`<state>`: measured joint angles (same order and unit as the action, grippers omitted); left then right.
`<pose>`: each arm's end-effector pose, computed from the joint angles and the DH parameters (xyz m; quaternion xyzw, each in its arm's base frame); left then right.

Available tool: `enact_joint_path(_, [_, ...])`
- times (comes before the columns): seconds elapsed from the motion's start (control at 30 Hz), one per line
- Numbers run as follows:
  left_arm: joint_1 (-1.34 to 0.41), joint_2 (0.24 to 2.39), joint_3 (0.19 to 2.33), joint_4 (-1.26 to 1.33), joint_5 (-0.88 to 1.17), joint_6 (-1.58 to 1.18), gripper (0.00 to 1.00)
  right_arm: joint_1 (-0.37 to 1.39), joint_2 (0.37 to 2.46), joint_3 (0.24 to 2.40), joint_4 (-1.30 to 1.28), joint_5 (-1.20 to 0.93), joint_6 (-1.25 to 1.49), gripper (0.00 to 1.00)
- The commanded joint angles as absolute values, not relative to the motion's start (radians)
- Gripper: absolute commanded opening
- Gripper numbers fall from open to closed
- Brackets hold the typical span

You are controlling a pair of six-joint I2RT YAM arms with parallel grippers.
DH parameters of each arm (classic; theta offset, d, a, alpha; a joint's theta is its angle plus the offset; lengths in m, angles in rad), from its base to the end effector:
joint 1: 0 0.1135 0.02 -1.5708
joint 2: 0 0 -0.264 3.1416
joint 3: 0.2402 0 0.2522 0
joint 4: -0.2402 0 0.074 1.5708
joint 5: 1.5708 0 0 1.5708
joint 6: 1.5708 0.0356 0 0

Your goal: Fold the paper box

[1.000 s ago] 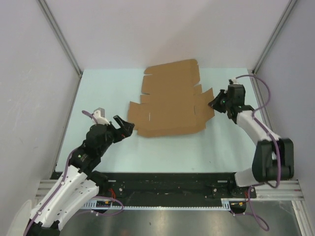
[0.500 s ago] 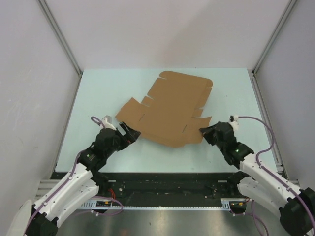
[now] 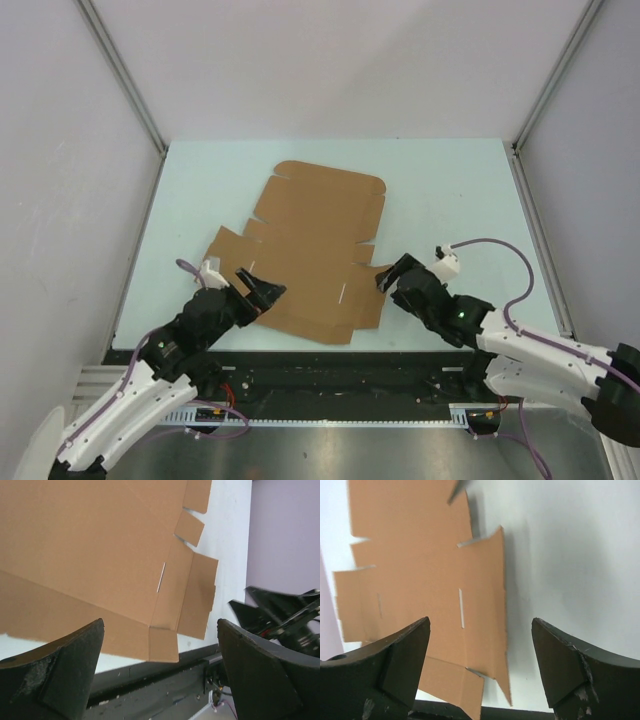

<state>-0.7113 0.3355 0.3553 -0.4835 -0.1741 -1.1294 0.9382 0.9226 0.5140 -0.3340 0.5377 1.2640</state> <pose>0.0889 -0.0684 0.2165 -0.2206 0.8195 -0.3720 0.3760 0.1248 0.1395 0.2110 0.2486 0.8536 0.2358 0.3924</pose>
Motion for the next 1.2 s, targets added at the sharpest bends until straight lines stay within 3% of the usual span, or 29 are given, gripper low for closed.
enact_joint_path(0.0, [-0.752,0.265,0.387,-0.702,-0.219,-1.248,1.0,0.91,0.845,0.587,-0.373,0.614,1.085,0.88])
enact_joint_path(0.37, [-0.975,0.459,0.413,-0.816,-0.302,-1.431,1.0,0.623,1.058,0.601,-0.281,0.258,0.839,0.91])
enact_joint_path(0.8, [-0.985,0.342,0.417,-0.824,-0.385,-1.414,1.0,0.531,1.411,0.667,0.057,-0.291,0.62,0.9])
enact_joint_path(0.9, [-0.985,0.338,0.405,-0.813,-0.387,-1.41,1.0,0.537,1.523,0.684,0.087,-0.406,0.601,0.76])
enact_joint_path(0.93, [-0.985,0.337,0.4,-0.804,-0.387,-1.41,1.0,0.541,1.544,0.687,0.101,-0.422,0.6,0.64])
enact_joint_path(1.17, [-0.985,0.35,0.41,-0.782,-0.41,-1.375,1.0,0.522,1.58,0.686,0.1,-0.401,0.601,0.16])
